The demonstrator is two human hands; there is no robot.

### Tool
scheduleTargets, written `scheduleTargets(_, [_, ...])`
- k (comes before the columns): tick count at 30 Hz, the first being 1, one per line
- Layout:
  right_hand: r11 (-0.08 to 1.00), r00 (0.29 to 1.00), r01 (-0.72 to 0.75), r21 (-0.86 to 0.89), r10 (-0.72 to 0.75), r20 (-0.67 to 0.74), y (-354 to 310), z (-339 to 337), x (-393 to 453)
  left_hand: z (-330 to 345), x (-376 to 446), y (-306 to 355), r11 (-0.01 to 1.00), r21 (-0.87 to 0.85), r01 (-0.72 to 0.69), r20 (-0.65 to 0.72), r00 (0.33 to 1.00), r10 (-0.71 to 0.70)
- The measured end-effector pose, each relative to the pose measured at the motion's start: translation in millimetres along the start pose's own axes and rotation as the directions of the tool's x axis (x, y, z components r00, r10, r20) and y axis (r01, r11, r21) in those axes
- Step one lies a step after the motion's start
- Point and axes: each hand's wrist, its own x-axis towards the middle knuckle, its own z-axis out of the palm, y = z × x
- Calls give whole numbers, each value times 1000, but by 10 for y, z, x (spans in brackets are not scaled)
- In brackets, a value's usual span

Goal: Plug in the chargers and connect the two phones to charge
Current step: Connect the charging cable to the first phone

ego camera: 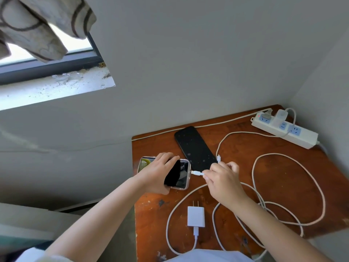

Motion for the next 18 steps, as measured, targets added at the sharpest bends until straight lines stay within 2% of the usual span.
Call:
scheduleTargets(6, [999, 999, 40, -27, -40, 3, 11, 7, 10, 18, 30, -12, 1000, 1, 9, -15, 1000, -8])
scheduleTargets(18, [999, 999, 28, -24, -28, 33, 22, 13, 60, 22, 54, 25, 1000, -5, 17, 7, 1000, -17])
